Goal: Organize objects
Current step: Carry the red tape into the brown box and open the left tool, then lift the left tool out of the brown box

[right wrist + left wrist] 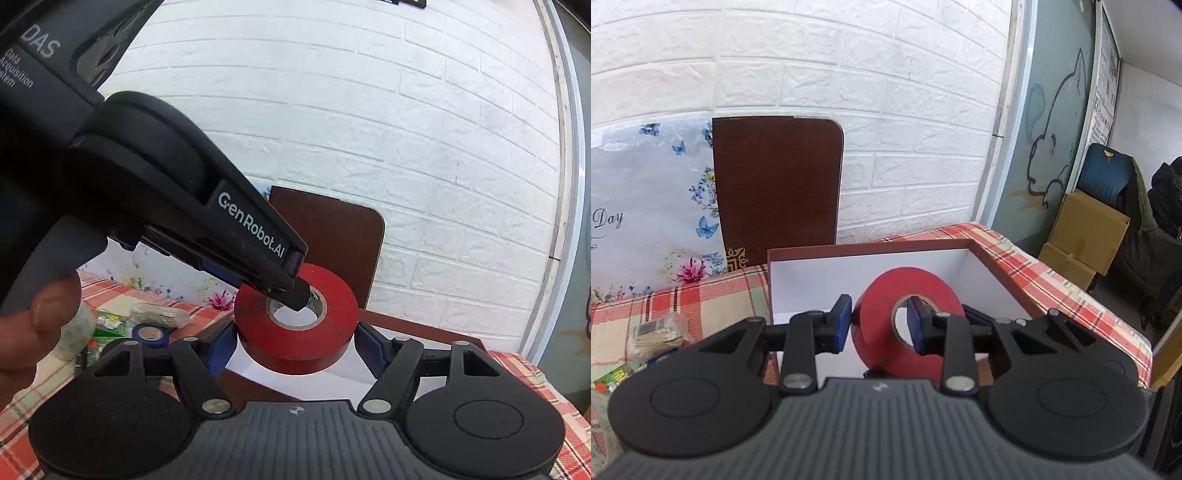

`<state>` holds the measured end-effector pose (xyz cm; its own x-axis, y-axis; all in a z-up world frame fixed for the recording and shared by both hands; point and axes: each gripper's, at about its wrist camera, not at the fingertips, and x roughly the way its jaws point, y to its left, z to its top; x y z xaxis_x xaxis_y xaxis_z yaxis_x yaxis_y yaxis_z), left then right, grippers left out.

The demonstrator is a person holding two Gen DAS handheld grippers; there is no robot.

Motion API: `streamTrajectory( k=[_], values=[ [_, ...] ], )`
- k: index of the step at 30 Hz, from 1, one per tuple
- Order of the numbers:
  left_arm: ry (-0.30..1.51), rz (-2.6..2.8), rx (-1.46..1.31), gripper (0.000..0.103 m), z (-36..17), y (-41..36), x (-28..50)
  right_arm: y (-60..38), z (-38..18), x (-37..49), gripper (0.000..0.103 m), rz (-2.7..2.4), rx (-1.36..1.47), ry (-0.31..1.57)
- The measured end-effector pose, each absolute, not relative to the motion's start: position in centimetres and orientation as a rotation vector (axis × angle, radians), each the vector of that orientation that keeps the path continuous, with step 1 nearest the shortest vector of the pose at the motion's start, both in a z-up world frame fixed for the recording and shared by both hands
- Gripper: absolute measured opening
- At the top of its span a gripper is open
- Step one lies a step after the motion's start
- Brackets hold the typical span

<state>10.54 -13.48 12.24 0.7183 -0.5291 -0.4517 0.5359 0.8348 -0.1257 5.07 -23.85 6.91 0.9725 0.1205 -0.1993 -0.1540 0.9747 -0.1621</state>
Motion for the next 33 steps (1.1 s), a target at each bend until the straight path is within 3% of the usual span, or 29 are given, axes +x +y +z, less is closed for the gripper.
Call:
streamTrajectory(
  k=[5, 7, 20, 24, 33],
  values=[
    [0.537, -0.596, 0.009, 0.037, 10.9, -14.8, 12.9, -25.0, 5.6, 7.5, 0.069, 0.108, -0.165, 0.252],
    [0.561, -0.561, 0.022, 0.056, 9.9, -15.3, 13.5, -25.3, 4.9, 8.1, 0.076, 0.079, -0.157, 0.282],
    [0.610, -0.527, 0.012, 0.061, 8.7, -13.2, 10.9, -27.0, 4.1, 2.6, 0.078, 0.009, -0.034, 0.251],
    [0.605, -0.513, 0.035, 0.062, 8.8, -13.3, 9.6, -25.7, 3.7, 5.1, 0.079, -0.007, 0.002, 0.285],
    [0.613, -0.443, 0.071, 0.062, 8.9, -12.2, 6.6, -25.7, 4.7, -1.1, 0.083, -0.021, 0.067, 0.323]
  ],
)
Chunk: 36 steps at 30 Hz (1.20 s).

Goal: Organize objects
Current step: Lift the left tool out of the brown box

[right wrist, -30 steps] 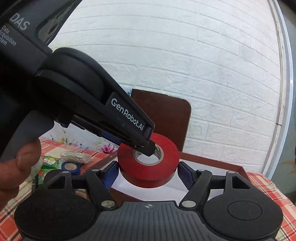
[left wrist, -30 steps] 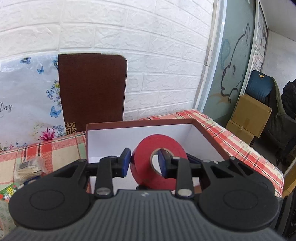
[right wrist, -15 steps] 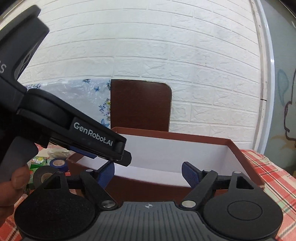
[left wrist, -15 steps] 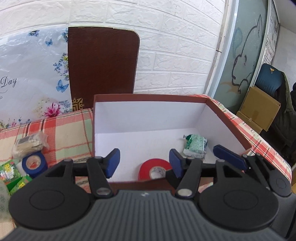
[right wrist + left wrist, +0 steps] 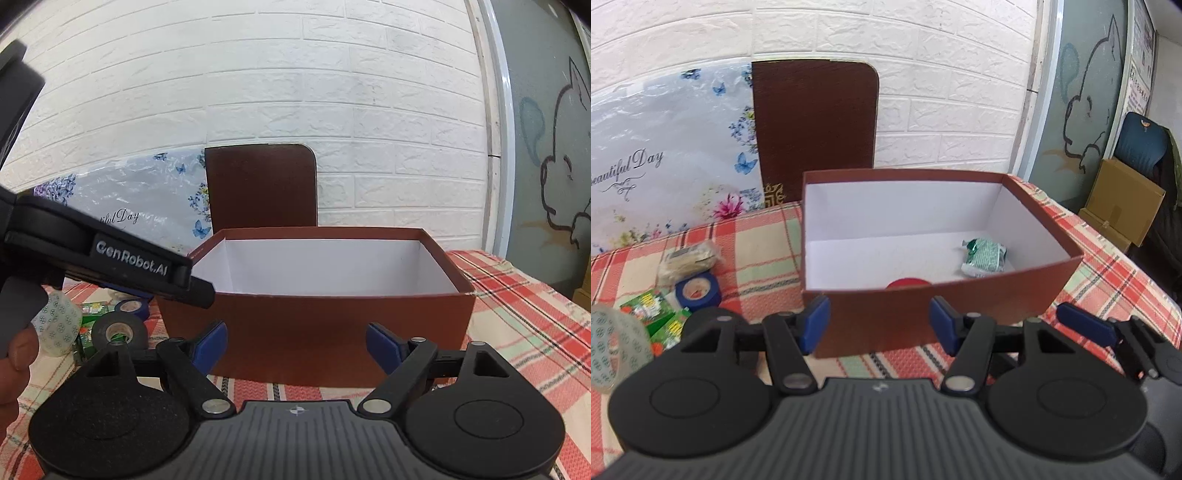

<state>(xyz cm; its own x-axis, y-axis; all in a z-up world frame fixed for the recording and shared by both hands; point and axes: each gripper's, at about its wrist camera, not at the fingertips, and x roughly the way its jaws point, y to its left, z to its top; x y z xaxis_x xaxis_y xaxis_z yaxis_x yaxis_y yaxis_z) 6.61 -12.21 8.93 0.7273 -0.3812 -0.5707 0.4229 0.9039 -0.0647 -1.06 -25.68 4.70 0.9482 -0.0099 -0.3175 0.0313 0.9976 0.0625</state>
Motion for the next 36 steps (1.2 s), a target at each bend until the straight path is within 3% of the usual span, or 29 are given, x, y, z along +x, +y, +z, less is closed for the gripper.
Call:
streamTrajectory(
  k=[16, 36],
  values=[
    [0.642, -0.340, 0.135, 0.073, 6.7, -9.5, 3.0, -25.8, 3.9, -3.3, 0.085, 0.011, 0.180, 0.409],
    [0.676, -0.242, 0.128, 0.076, 4.4, -4.3, 2.4, -22.4, 2.7, -3.0, 0.085, 0.041, 0.143, 0.478]
  ],
)
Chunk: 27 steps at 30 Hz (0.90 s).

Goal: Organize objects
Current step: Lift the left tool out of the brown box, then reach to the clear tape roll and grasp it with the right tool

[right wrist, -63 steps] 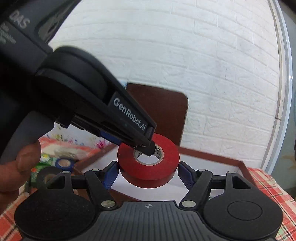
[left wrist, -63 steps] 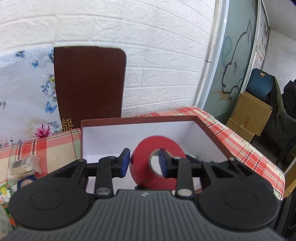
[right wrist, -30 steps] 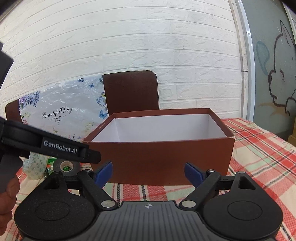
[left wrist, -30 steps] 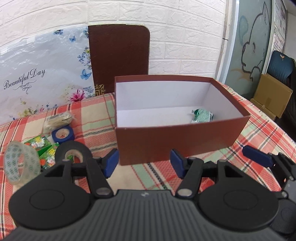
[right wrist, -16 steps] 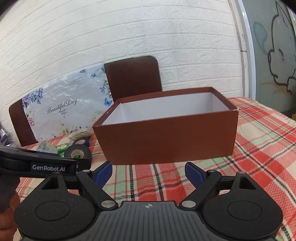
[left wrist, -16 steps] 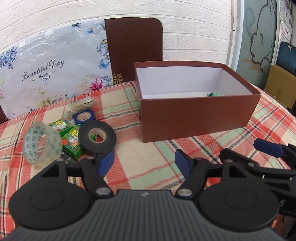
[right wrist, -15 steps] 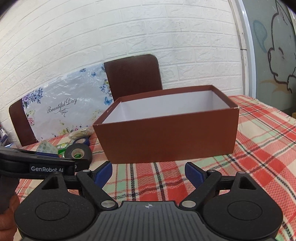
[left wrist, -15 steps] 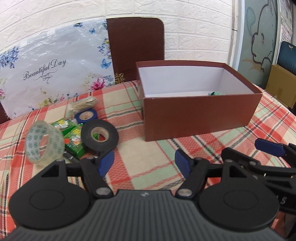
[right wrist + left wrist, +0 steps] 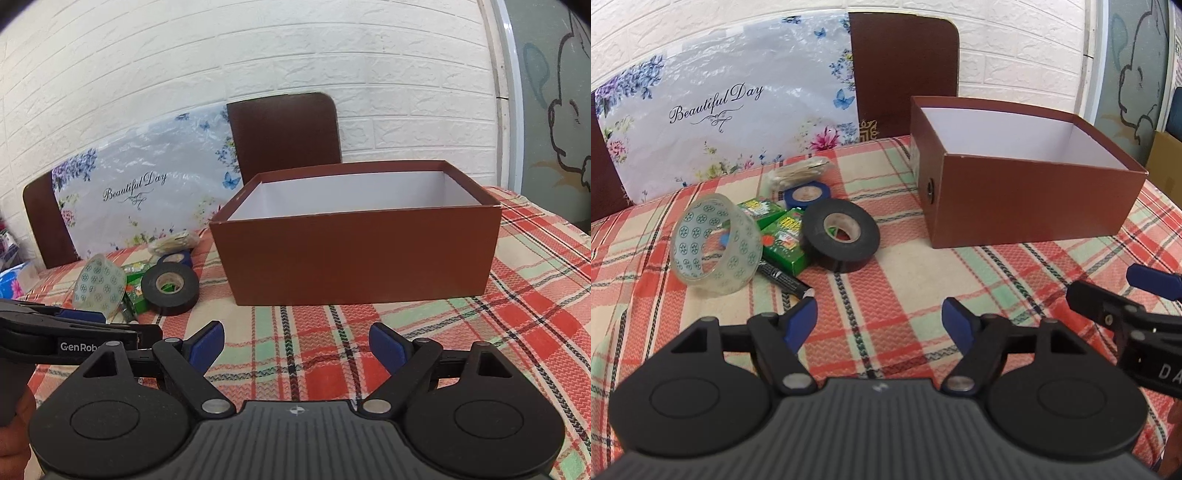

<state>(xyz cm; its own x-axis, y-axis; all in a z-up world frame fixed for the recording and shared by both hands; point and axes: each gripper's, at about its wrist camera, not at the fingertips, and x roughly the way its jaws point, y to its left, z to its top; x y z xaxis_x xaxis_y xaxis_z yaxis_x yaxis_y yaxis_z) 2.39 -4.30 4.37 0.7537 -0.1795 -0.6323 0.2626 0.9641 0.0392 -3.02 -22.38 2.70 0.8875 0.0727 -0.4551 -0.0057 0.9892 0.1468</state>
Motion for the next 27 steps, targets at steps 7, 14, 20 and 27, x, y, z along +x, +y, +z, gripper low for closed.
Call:
streamTrajectory(
  k=[7, 14, 20, 27],
  values=[
    [0.675, -0.219, 0.126, 0.076, 3.9, -3.2, 2.9, -21.2, 2.3, -2.6, 0.085, 0.056, 0.108, 0.503],
    [0.689, -0.186, 0.123, 0.076, 3.0, -1.5, 3.3, -20.3, 2.0, -1.9, 0.085, 0.084, 0.082, 0.524],
    [0.690, -0.137, 0.097, 0.077, 2.0, 1.8, 4.0, -18.6, 1.1, -1.0, 0.085, 0.130, 0.047, 0.569],
    [0.692, 0.063, 0.029, 0.078, -0.1, 8.7, 6.4, -14.7, 0.9, 1.0, 0.084, 0.234, -0.035, 0.592]
  ],
)
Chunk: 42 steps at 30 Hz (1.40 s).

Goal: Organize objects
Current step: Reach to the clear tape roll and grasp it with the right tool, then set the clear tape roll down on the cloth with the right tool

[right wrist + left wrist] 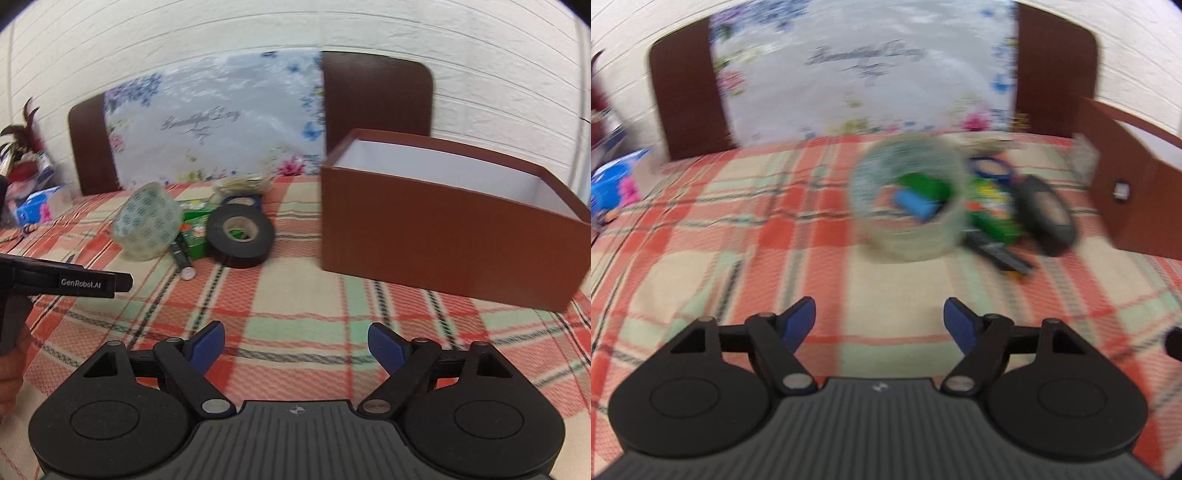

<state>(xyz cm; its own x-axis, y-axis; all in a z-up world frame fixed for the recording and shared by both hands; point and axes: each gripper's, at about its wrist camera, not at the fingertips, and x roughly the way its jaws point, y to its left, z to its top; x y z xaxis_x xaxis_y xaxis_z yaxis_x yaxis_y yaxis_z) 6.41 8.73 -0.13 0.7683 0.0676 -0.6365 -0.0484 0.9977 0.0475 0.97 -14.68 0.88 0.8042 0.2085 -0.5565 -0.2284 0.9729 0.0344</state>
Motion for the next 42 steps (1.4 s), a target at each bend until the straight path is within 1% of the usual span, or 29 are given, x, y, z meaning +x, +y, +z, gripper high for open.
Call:
streamTrajectory(
  k=[2, 3, 7, 11, 12, 14, 17, 20, 21, 22, 24, 26, 27, 28, 35, 42],
  values=[
    [0.673, 0.098, -0.018, 0.087, -1.0, 10.7, 6.6, -13.5, 0.9, 2.0, 0.084, 0.267, -0.043, 0.604],
    [0.654, 0.099, -0.047, 0.089, -1.3, 11.5, 6.5, -12.8, 1.0, 2.5, 0.083, 0.281, -0.042, 0.610],
    [0.606, 0.118, -0.103, 0.087, -1.1, 12.1, 6.3, -9.8, 1.8, 4.3, 0.083, 0.342, -0.085, 0.586],
    [0.542, 0.197, -0.261, 0.086, -1.0, 15.1, 6.2, -6.2, 2.4, 6.3, 0.082, 0.398, -0.204, 0.536],
    [0.529, 0.217, -0.290, 0.085, -1.1, 15.6, 6.2, -5.1, 2.3, 6.8, 0.085, 0.420, -0.249, 0.528],
    [0.512, 0.231, -0.322, 0.085, -1.1, 16.1, 6.2, -3.1, 1.8, 7.5, 0.087, 0.449, -0.362, 0.488],
    [0.498, 0.226, -0.336, 0.085, -1.2, 16.2, 6.0, -0.8, 0.9, 8.2, 0.091, 0.476, -0.519, 0.418],
    [0.489, 0.219, -0.355, 0.086, -1.3, 16.5, 6.0, 1.0, 0.1, 9.5, 0.092, 0.499, -0.598, 0.379],
    [0.488, 0.218, -0.357, 0.086, -1.3, 16.5, 6.0, 1.5, 0.1, 9.9, 0.094, 0.506, -0.620, 0.362],
    [0.487, 0.217, -0.359, 0.086, -1.3, 16.5, 6.0, 2.1, -0.1, 10.2, 0.100, 0.506, -0.643, 0.341],
    [0.488, 0.216, -0.358, 0.087, -1.3, 16.5, 6.0, 3.2, -0.4, 11.0, 0.100, 0.504, -0.677, 0.300],
    [0.489, 0.215, -0.356, 0.088, -1.4, 16.5, 6.1, 3.8, -0.4, 11.9, 0.100, 0.515, -0.672, 0.287],
    [0.489, 0.214, -0.356, 0.089, -1.4, 16.6, 6.1, 3.9, -0.4, 12.2, 0.096, 0.522, -0.667, 0.289],
    [0.489, 0.215, -0.357, 0.089, -1.4, 16.5, 6.1, 4.1, -0.5, 12.1, 0.089, 0.511, -0.668, 0.290],
    [0.493, 0.217, -0.349, 0.090, -1.4, 16.4, 6.2, 2.3, -0.5, 9.0, 0.088, 0.495, -0.578, 0.348],
    [0.501, 0.221, -0.330, 0.090, -1.3, 16.2, 6.3, -3.4, -0.2, 3.4, 0.088, 0.473, -0.436, 0.451]
  ],
)
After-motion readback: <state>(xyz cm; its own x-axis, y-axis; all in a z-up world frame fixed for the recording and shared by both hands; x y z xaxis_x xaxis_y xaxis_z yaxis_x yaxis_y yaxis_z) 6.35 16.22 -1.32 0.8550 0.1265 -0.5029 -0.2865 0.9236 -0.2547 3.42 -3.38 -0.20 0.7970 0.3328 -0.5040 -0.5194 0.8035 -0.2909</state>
